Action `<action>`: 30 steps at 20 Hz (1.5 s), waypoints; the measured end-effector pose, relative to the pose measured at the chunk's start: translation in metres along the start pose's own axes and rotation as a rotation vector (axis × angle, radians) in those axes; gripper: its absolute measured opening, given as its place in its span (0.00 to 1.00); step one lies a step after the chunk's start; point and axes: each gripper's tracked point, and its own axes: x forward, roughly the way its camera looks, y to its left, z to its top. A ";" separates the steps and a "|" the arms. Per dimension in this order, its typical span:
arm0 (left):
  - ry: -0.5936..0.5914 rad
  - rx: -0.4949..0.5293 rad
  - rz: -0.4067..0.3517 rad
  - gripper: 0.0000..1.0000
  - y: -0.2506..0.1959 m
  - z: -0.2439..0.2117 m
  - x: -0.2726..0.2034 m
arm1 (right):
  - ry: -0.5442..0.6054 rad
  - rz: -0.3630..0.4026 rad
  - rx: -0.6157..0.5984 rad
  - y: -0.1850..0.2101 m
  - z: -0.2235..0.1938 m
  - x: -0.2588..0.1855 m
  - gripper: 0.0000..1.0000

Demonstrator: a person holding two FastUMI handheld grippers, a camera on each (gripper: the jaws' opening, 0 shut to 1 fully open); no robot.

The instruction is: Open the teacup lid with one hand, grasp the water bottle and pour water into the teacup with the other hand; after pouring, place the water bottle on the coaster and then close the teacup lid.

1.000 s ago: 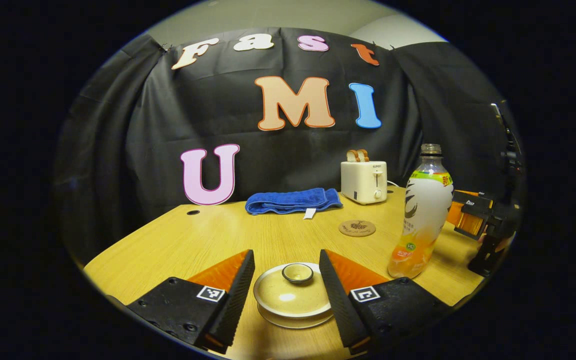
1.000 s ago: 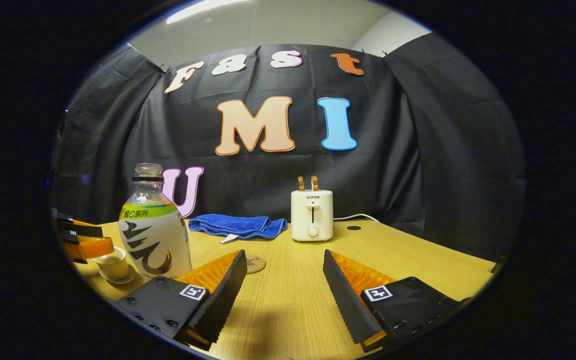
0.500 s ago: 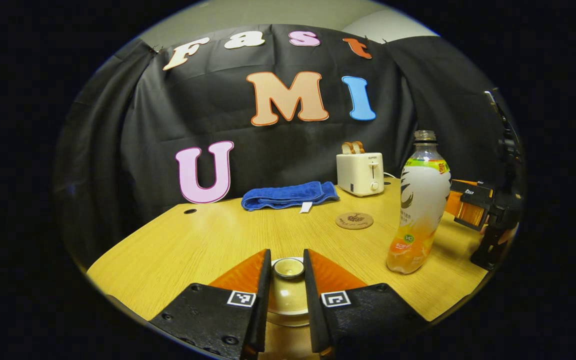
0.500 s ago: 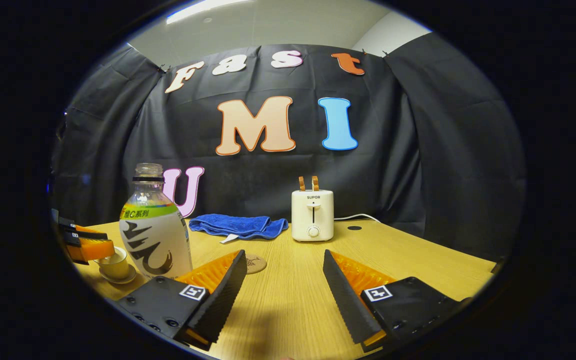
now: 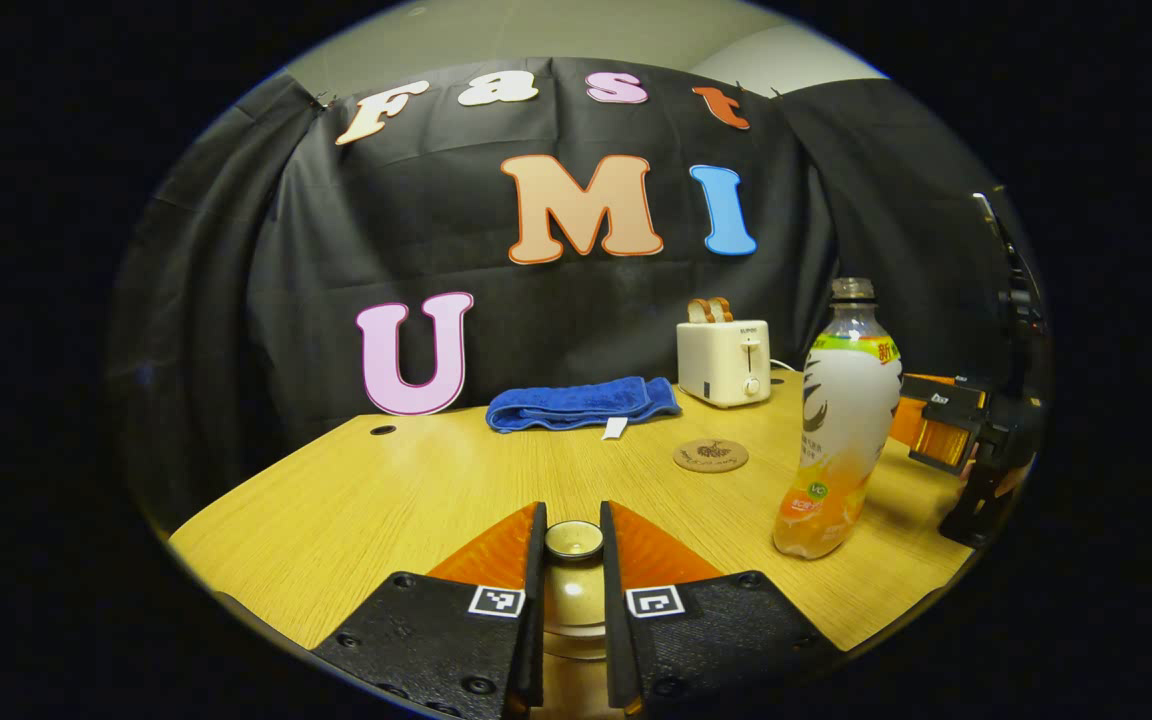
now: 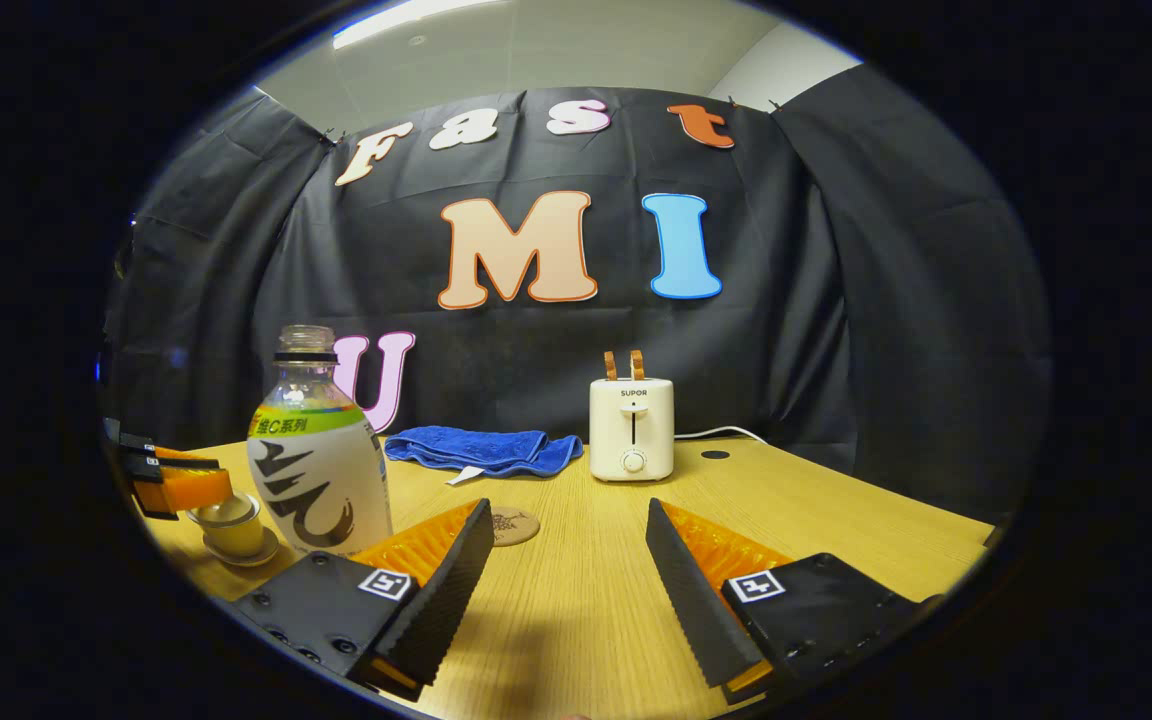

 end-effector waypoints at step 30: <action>-0.077 -0.035 0.107 0.22 0.053 0.012 -0.035 | 0.136 0.290 0.022 0.128 -0.008 -0.038 0.95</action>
